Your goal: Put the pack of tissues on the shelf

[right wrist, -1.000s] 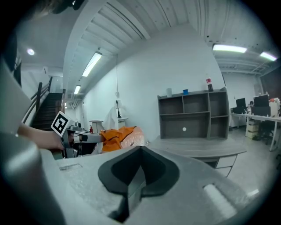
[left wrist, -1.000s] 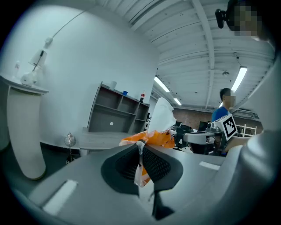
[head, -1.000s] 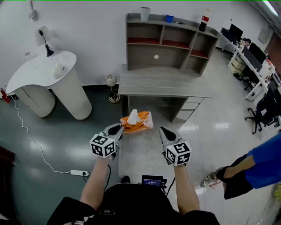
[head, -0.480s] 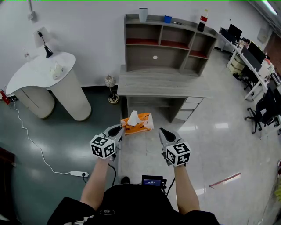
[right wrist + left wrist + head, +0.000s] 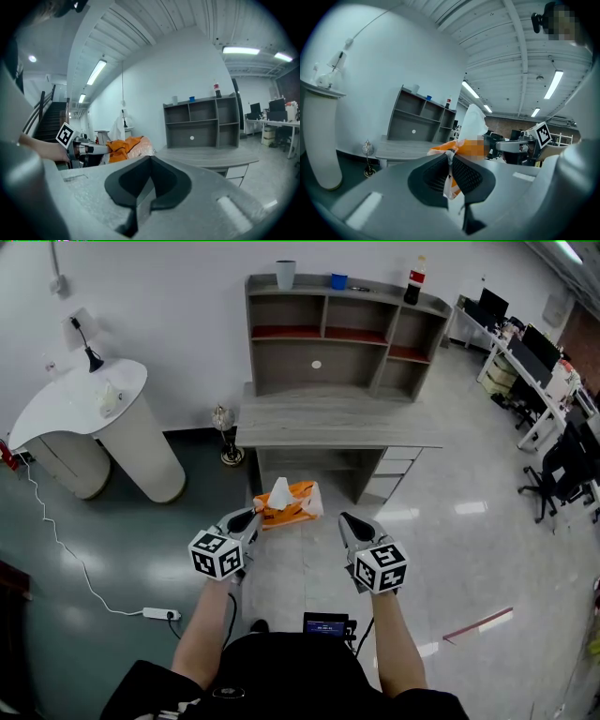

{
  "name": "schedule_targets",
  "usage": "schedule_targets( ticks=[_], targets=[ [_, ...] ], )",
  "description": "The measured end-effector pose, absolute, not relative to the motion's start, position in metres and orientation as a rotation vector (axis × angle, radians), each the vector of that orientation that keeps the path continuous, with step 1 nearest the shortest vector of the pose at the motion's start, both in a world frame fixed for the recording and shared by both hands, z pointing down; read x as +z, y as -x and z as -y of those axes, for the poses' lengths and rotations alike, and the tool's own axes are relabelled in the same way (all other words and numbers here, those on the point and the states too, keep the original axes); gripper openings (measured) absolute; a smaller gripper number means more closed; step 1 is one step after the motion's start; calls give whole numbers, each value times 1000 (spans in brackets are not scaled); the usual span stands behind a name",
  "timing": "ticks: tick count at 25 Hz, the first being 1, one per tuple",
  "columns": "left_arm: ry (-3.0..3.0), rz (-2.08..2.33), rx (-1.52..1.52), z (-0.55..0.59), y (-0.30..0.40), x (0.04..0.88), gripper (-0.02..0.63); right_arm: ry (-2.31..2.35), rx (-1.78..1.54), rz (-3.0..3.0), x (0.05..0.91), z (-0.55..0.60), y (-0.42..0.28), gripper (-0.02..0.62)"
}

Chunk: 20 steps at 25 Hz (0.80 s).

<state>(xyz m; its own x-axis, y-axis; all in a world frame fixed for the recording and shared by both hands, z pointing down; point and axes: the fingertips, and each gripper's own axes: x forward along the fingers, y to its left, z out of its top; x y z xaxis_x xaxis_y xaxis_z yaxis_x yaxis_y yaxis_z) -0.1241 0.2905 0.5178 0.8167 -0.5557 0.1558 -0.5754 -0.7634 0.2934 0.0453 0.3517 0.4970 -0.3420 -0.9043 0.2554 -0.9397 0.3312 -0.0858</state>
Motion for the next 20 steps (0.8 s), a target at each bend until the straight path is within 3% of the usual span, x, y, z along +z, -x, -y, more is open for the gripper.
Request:
schedule_targets(
  ticks=[11, 20],
  targets=[
    [-2652, 913, 83, -318, 72, 523, 12, -1633, 346, 2467, 504, -366, -101, -2],
    [-2595, 976, 129, -316, 78, 541, 12, -1586, 432, 2492, 527, -358, -106, -2]
  ],
)
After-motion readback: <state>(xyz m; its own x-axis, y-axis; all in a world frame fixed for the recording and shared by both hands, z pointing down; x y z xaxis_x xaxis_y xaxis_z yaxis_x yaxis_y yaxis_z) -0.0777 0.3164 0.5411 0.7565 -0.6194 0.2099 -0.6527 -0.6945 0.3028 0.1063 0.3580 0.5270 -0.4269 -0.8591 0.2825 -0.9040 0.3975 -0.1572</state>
